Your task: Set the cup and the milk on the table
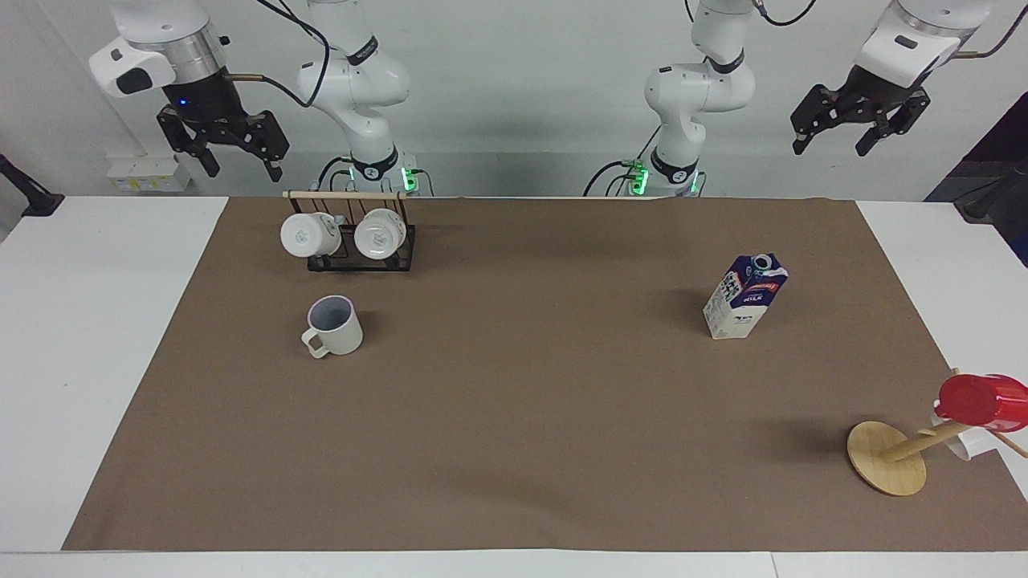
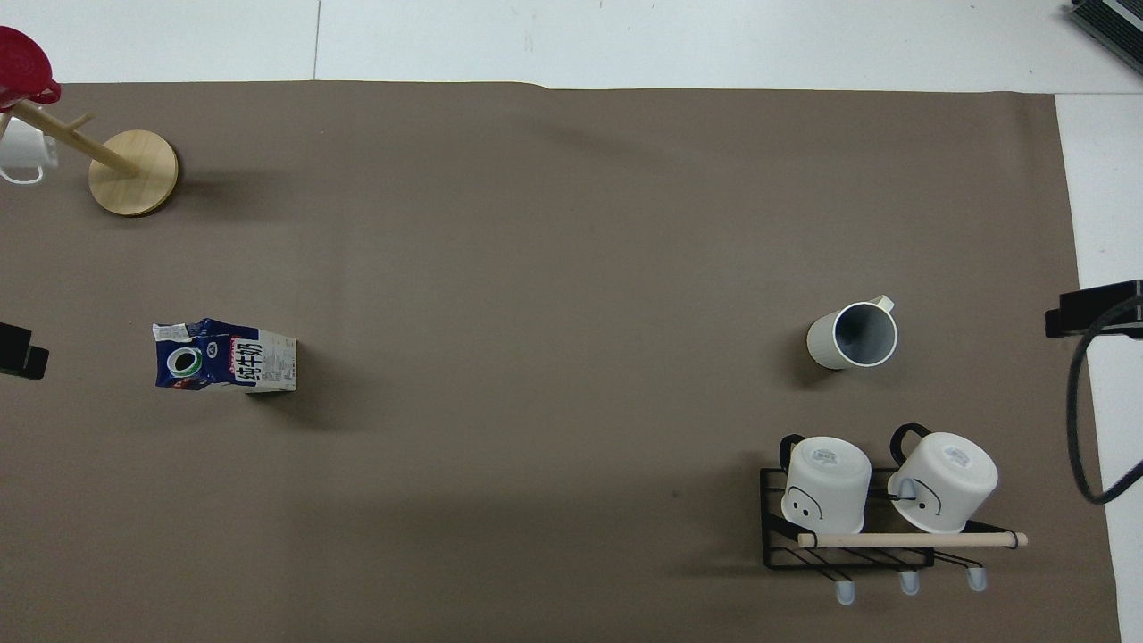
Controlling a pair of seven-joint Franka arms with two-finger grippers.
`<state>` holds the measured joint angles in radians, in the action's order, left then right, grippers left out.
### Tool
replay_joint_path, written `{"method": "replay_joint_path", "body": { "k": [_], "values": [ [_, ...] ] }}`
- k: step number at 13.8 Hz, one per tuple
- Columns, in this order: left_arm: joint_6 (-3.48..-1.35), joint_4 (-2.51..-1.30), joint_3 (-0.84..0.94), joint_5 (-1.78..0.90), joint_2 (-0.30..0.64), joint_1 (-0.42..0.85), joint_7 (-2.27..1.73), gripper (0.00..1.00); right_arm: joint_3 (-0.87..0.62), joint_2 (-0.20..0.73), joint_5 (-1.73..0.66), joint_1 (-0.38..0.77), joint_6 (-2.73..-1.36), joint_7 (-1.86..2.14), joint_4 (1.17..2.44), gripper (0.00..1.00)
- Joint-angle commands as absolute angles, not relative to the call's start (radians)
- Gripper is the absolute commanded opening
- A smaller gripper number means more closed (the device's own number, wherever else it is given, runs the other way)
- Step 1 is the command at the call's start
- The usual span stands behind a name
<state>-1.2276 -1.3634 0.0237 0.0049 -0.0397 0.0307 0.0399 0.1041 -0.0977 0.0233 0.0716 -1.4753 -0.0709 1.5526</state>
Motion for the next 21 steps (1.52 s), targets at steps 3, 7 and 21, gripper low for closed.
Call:
{"method": "replay_joint_path", "body": {
  "k": [3, 7, 21],
  "values": [
    [-1.216, -1.365, 0.034, -0.008, -0.051, 0.011, 0.038, 1.00, 0.103, -0.123, 0.015, 0.067, -1.500, -0.063, 1.588, 1.00],
    [-1.216, -1.365, 0.034, -0.008, -0.051, 0.011, 0.038, 1.00, 0.103, -0.124, 0.017, 0.074, -1.503, -0.071, 1.604, 1.00],
    [-1.216, -1.365, 0.034, -0.008, -0.051, 0.011, 0.038, 1.00, 0.100, 0.024, 0.017, 0.216, -2.040, -0.112, 1.966, 1.00]
  ]
}}
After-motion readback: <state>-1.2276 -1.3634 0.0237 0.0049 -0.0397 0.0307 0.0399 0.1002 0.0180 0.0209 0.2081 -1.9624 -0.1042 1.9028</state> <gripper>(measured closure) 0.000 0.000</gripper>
